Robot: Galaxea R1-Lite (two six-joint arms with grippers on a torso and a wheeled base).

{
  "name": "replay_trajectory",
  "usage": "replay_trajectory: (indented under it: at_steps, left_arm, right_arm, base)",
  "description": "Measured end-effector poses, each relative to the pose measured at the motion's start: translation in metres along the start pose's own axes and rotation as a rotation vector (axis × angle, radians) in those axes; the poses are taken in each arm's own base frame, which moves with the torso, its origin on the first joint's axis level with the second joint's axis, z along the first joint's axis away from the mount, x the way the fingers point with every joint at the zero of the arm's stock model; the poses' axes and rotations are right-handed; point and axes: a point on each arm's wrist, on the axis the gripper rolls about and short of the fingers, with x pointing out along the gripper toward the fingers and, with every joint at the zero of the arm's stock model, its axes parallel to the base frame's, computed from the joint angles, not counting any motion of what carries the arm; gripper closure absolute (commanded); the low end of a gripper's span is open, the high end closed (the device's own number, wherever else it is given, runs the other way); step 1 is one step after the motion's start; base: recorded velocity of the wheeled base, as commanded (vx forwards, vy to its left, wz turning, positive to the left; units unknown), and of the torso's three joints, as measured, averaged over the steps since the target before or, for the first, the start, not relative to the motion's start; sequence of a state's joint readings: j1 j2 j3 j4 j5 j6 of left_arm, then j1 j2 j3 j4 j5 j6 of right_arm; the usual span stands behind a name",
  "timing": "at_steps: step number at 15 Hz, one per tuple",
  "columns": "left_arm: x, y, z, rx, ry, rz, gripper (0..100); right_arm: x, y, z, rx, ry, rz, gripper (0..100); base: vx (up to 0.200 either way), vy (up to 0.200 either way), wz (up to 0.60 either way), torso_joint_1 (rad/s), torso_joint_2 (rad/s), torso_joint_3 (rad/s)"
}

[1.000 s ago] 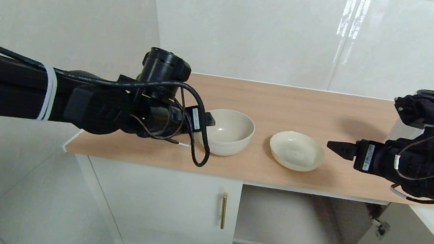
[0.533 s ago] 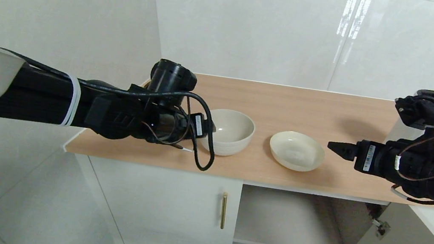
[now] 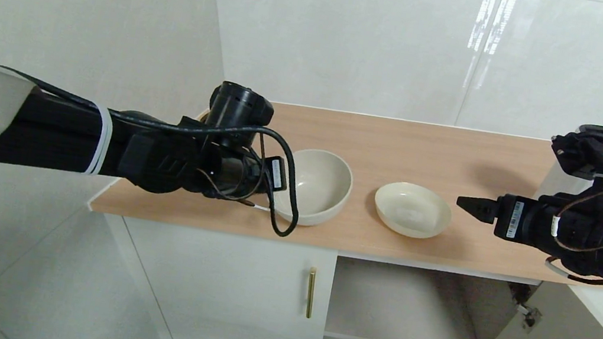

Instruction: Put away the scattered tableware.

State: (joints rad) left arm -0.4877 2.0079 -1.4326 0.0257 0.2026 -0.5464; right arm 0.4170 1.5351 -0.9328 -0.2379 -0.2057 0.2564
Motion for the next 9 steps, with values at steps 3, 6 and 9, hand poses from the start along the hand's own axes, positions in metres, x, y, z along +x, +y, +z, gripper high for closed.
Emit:
replay_trajectory:
  at_steps: [3,6,9]
  left_arm:
    - [-0.011,-0.001,0.005,-0.009,-0.02,-0.013,100]
    - [-0.031,0.0,0.011,-0.017,-0.045,-0.032,100]
    - [-0.062,0.003,0.013,-0.019,-0.07,-0.103,100]
  right_arm:
    - [0.0,0.0,-0.001,-0.001,0.004,0.001,0]
    - [0.001,-0.001,-0.006,-0.009,0.02,0.001,0]
    - [0.005,0.0,-0.005,-0.007,0.021,-0.007,0]
  base:
    - [0.0,0.0,0.0,0.0,0.0,0.0]
    - [0.0,0.0,0.0,0.0,0.0,0.0]
    - [0.0,0.0,0.0,0.0,0.0,0.0]
